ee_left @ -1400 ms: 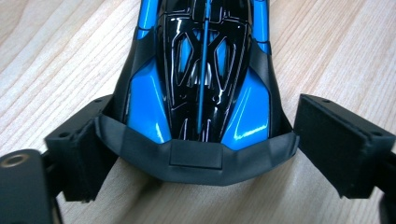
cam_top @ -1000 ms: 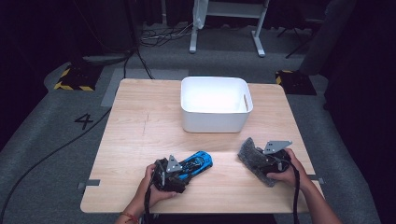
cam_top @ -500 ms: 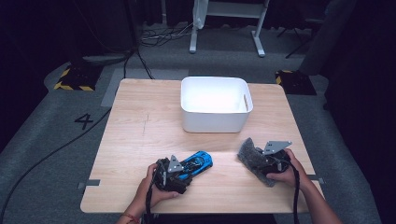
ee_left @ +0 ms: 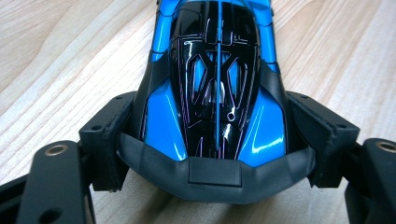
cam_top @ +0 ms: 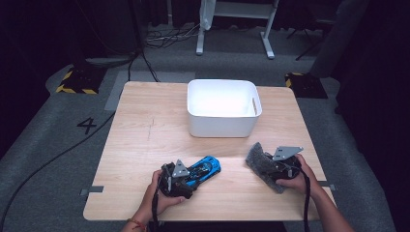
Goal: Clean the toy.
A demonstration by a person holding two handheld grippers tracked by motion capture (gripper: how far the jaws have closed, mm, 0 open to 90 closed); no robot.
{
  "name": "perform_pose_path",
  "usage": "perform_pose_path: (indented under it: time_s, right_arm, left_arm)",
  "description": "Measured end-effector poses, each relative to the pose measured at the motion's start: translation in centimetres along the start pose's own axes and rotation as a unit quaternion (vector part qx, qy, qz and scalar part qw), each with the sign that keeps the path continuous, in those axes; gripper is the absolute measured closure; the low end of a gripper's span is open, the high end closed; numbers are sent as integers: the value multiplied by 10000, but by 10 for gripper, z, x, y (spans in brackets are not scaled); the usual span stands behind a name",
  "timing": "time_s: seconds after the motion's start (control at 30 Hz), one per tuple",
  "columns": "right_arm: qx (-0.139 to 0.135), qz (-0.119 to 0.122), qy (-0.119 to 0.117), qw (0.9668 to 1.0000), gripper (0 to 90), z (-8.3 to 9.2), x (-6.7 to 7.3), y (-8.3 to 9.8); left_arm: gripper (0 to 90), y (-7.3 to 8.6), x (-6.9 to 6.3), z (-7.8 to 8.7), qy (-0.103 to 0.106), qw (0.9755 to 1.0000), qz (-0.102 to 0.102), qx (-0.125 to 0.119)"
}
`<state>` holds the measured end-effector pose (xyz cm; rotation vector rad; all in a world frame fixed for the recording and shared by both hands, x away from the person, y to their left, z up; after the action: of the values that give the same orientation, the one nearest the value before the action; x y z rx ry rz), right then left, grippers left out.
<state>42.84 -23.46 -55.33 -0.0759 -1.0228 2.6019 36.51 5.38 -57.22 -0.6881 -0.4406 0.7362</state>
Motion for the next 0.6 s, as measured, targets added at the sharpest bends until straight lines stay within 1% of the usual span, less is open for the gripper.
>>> perform_pose_path:
  time_s: [0.07, 0.17, 0.23, 0.3, 0.33, 0.4, 0.43, 0.47, 0.53, 0.6]
  right_arm:
    - [10, 4, -17, 10000, 432, 0, 0, 0]
    - [-7, -2, -81, 10000, 394, 0, 1, 0]
    - [-54, -9, -64, 10000, 366, 1, 1, -1]
    - [-233, -93, -79, 9997, 330, 4, 0, -5]
    - [-338, -142, -135, 9992, 323, 6, 1, -7]
    - [-473, -165, -179, 9986, 292, 10, 2, -10]
    - [-523, -165, -157, 9984, 278, 11, 2, -12]
    - [-557, -154, -134, 9982, 271, 13, 2, -13]
    - [-593, -89, -100, 9981, 261, 15, 2, -14]
    - [-593, -64, -60, 9982, 260, 17, 3, -15]
  left_arm:
    - [243, -1, 0, 0, 31, 10000, 39, -43]
    - [243, -1, 0, 3, 53, 9999, 55, -121]
    - [244, -3, 1, 5, 45, 9998, 84, -198]
    - [244, -6, 2, 8, 45, 9995, 82, -300]
    - [244, -7, 2, 9, 47, 9994, 79, -345]
    - [244, -9, 2, 11, 52, 9991, 67, -420]
    - [245, -10, 2, 12, 59, 9990, 50, -433]
    - [245, -11, 3, 14, 58, 9988, 3, -476]
    - [245, -12, 3, 15, 28, 9988, -7, -485]
    - [245, -14, 4, 17, 35, 9985, 50, -535]
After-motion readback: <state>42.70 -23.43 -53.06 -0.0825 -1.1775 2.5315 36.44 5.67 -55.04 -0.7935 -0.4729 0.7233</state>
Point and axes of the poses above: each handheld gripper's, and its own axes: z roughly backward along the jaws, y roughly out of its underside, x roughly to its left, the point moved 10 cm from there along -z, roughly forward along the jaws, and after that the axes turned 14 degrees about -y, right-handed, at the moved point
